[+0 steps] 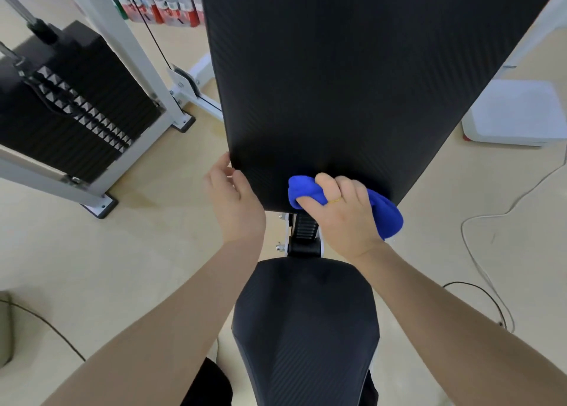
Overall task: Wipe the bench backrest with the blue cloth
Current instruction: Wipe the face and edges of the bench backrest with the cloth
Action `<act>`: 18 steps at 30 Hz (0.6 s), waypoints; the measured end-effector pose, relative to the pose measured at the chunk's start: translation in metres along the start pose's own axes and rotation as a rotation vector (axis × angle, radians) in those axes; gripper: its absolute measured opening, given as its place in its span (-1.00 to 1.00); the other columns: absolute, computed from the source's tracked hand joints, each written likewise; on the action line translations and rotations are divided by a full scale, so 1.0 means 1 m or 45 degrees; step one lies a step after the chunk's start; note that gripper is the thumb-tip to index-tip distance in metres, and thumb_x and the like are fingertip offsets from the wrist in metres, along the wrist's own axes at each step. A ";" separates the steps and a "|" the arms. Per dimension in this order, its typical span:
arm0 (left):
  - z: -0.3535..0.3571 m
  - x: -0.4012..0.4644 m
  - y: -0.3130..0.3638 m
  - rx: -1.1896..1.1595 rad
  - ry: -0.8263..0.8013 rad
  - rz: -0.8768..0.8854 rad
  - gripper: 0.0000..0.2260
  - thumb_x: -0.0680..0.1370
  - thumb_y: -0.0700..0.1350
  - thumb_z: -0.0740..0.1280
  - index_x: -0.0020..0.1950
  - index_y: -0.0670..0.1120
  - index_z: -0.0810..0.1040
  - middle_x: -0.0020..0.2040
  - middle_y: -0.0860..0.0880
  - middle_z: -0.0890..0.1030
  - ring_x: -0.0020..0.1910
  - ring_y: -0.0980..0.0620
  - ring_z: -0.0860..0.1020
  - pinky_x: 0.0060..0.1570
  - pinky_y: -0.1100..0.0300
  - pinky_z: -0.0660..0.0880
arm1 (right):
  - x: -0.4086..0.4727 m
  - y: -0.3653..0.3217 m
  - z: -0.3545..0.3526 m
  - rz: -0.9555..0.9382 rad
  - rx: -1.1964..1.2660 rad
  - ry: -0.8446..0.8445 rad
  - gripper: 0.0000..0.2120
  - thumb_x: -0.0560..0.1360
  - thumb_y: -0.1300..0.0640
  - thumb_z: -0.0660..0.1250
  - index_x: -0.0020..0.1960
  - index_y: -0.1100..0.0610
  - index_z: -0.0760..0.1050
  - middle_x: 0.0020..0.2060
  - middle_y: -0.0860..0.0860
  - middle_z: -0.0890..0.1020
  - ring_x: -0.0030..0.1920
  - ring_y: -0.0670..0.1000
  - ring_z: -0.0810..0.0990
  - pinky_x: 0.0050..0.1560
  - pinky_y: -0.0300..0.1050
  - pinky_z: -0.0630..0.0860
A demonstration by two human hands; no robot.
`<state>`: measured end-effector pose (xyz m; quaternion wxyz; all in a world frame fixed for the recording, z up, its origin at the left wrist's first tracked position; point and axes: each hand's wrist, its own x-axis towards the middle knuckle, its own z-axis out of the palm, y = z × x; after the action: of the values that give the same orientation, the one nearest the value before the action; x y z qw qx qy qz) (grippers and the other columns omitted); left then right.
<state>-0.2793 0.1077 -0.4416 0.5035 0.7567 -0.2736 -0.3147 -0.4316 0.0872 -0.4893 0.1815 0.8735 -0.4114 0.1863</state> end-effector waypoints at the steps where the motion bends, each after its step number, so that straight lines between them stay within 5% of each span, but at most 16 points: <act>1: -0.005 0.004 0.000 -0.015 0.001 -0.004 -0.72 0.60 -0.14 0.06 0.27 0.02 0.39 0.23 -0.01 0.42 0.12 0.10 0.44 0.19 0.15 0.40 | 0.012 0.002 -0.004 0.002 0.005 0.074 -0.62 0.36 0.38 0.15 0.06 0.02 0.40 0.08 0.12 0.31 -0.09 0.14 0.33 -0.04 0.03 0.28; 6: -0.017 0.024 0.000 -0.042 -0.045 0.026 -0.83 0.58 -0.12 0.14 -0.07 0.12 0.46 0.11 -0.02 0.54 0.08 0.11 0.48 0.17 0.10 0.42 | 0.059 0.001 -0.021 0.125 0.025 0.302 -0.62 0.46 0.38 0.03 0.12 0.01 0.36 0.09 0.11 0.28 -0.07 0.14 0.32 -0.06 0.03 0.28; 9: -0.019 0.026 -0.002 -0.081 -0.091 -0.019 -0.81 0.58 -0.16 0.10 -0.01 0.07 0.47 0.18 0.02 0.53 0.09 0.11 0.49 0.10 0.16 0.45 | 0.050 -0.013 -0.015 0.129 0.044 0.202 -0.64 0.41 0.37 0.13 0.08 0.02 0.43 0.08 0.12 0.29 -0.10 0.14 0.31 -0.09 0.03 0.26; 13: -0.027 0.025 -0.001 -0.241 -0.165 -0.124 -0.70 0.56 -0.26 0.05 0.08 -0.03 0.53 0.23 0.02 0.54 0.16 0.10 0.51 0.10 0.23 0.42 | 0.041 -0.033 -0.012 0.001 -0.016 -0.127 -0.59 0.37 0.35 0.02 -0.03 0.03 0.54 0.06 0.11 0.30 -0.16 0.12 0.41 -0.11 -0.01 0.28; 18: -0.039 0.029 0.012 -0.306 -0.198 -0.221 -0.66 0.52 -0.27 0.05 -0.08 -0.02 0.60 0.03 0.05 0.63 0.06 0.06 0.56 0.10 0.18 0.44 | 0.086 -0.031 -0.034 0.053 0.049 0.112 -0.51 0.52 0.33 -0.13 0.07 0.04 0.53 0.08 0.12 0.30 -0.13 0.13 0.34 -0.09 0.03 0.30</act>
<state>-0.2318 0.1051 -0.4247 0.5386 0.6851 -0.2060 -0.4451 -0.3623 0.0660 -0.4244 0.1786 0.8591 -0.4174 0.2364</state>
